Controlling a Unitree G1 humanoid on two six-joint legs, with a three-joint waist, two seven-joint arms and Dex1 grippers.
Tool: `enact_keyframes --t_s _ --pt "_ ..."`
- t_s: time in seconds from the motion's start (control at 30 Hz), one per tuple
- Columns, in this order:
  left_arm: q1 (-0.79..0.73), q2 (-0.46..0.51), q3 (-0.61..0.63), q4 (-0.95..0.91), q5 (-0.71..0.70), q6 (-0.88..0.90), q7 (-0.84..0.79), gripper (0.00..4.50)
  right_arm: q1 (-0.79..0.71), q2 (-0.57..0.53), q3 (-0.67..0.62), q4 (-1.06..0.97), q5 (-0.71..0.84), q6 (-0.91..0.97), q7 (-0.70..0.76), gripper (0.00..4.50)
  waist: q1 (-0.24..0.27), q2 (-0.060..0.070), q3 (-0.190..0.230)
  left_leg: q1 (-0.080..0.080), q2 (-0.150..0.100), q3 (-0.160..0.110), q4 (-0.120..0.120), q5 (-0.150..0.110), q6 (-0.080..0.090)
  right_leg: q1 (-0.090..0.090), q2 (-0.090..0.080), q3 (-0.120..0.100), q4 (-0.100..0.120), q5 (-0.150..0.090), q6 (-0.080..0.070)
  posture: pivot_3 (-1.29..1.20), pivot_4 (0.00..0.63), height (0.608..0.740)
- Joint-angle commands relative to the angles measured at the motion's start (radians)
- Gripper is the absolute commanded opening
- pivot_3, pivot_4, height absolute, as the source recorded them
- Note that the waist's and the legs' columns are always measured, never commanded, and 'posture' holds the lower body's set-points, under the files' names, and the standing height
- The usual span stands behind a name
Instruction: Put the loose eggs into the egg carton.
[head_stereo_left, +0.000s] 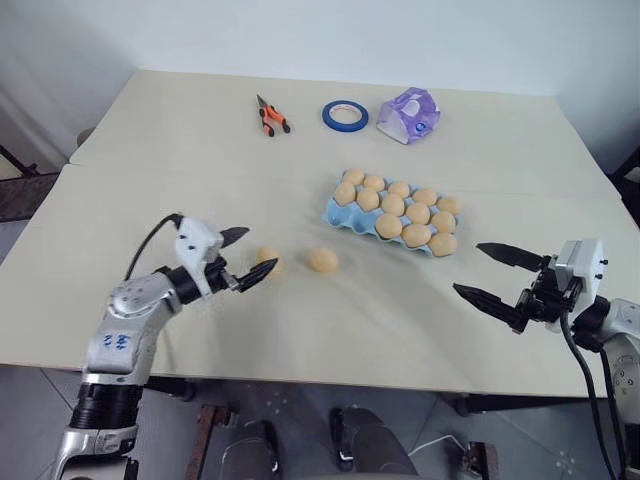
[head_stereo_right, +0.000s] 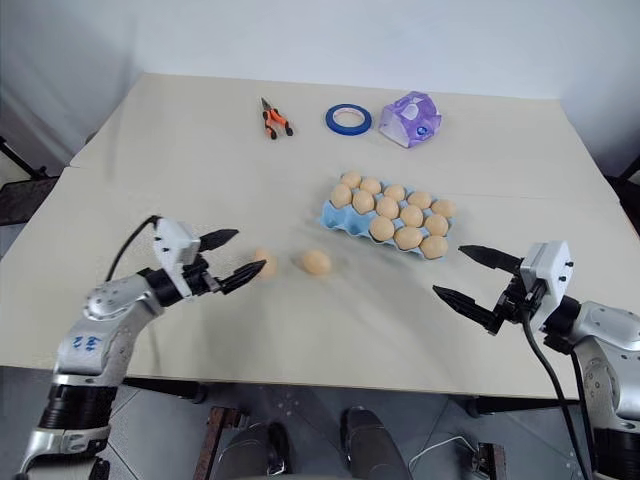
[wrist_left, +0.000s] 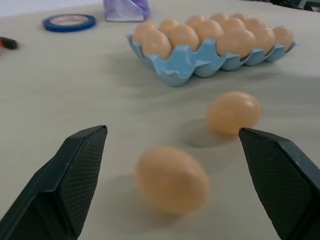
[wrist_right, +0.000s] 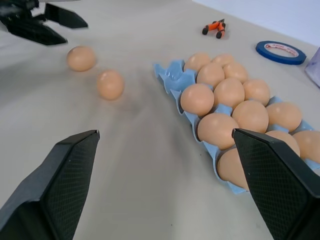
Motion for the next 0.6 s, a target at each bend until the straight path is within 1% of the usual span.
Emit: enact_keyframes --t_s 0.03,0.23,0.5,0.6 --pt "-0.05 0.02 -0.03 0.027 0.055 0.044 0.018 4.5 0.02 0.019 -0.031 -0.054 0.01 -0.03 -0.037 4.45 0.0 0.0 0.0 0.0 0.0 0.0 0.0 0.0 0.0 0.0 0.0 0.0 0.0 0.0 0.0 0.0 0.15 0.74" --pt "-0.125 0.004 -0.078 0.176 0.124 0.015 -0.002 4.5 0.058 0.043 -0.024 -0.091 0.003 -0.042 -0.083 4.45 0.003 0.002 0.0 0.0 0.0 0.0 0.0 0.0 0.0 0.0 0.0 0.0 0.0 0.0 0.0 0.0 0.15 0.74" --pt "-0.16 -0.032 -0.106 0.255 0.167 -0.025 -0.012 4.5 0.079 0.05 -0.022 -0.12 0.005 -0.04 -0.118 4.45 0.008 0.002 0.0 0.0 0.0 0.0 0.0 0.0 0.0 0.0 -0.001 0.0 0.0 0.0 0.0 0.0 0.15 0.74" --pt "-0.167 -0.048 -0.109 0.289 0.184 -0.05 -0.012 3.87 0.078 0.047 -0.019 -0.119 0.004 -0.039 -0.123 4.5 0.009 0.002 -0.001 0.0 0.0 0.0 0.0 0.0 0.0 0.0 -0.001 0.0 0.0 0.0 0.0 0.0 0.15 0.74"
